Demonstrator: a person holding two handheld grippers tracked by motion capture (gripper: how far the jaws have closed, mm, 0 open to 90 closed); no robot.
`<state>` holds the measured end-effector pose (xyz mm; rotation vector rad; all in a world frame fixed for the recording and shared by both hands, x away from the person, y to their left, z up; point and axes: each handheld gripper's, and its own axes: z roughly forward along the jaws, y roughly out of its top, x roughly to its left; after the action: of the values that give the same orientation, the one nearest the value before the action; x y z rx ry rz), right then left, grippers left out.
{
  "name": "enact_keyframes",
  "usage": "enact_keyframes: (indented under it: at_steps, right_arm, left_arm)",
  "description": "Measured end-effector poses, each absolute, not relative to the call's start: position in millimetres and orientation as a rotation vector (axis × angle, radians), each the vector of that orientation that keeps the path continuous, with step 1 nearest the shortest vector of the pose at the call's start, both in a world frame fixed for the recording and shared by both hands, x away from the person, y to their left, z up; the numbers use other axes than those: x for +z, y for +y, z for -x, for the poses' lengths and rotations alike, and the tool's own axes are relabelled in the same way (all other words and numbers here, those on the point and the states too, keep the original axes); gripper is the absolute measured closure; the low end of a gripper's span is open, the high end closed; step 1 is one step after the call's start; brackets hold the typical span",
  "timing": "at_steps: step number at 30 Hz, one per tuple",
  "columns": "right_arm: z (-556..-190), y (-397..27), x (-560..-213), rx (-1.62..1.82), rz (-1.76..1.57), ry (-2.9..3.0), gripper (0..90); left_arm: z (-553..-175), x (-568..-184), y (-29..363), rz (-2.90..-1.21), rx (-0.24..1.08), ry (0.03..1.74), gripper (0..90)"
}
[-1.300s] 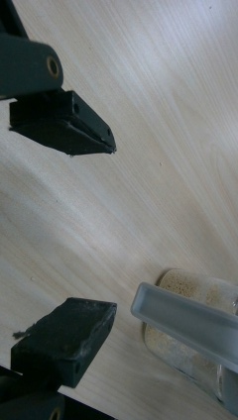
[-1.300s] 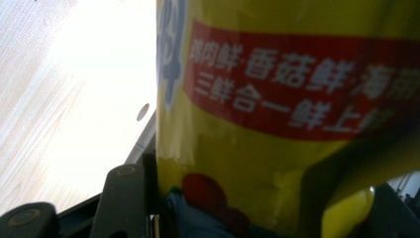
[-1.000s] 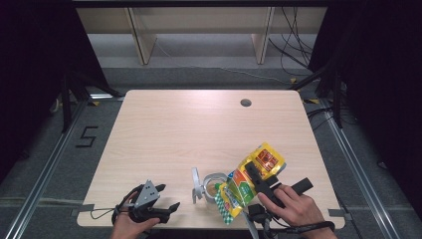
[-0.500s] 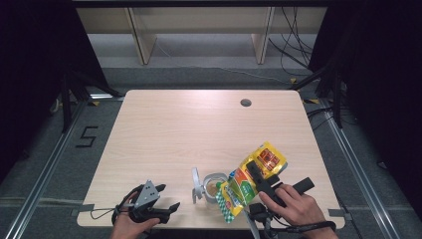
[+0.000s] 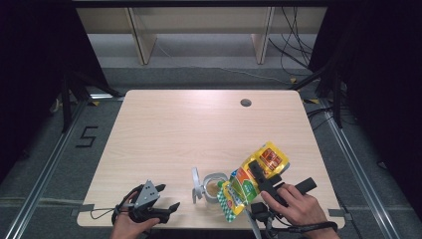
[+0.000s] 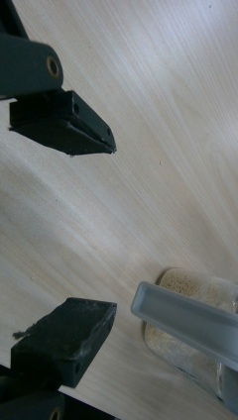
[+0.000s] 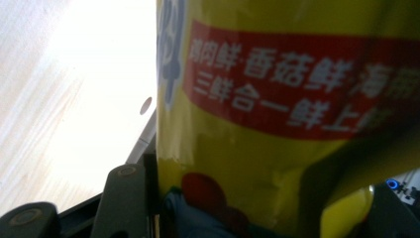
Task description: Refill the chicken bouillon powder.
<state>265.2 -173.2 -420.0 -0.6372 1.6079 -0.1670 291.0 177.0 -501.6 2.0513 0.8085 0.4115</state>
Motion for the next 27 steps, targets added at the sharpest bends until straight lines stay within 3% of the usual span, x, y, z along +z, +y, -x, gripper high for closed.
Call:
enact_keyframes:
  at_steps: [27]
  right_arm:
    - [-260, -181, -415, -0.194, 0.641, 1.604, 47.6]
  left_arm:
    - [-291, -501, 179, -2.078, 0.418, 0.800, 22.3]
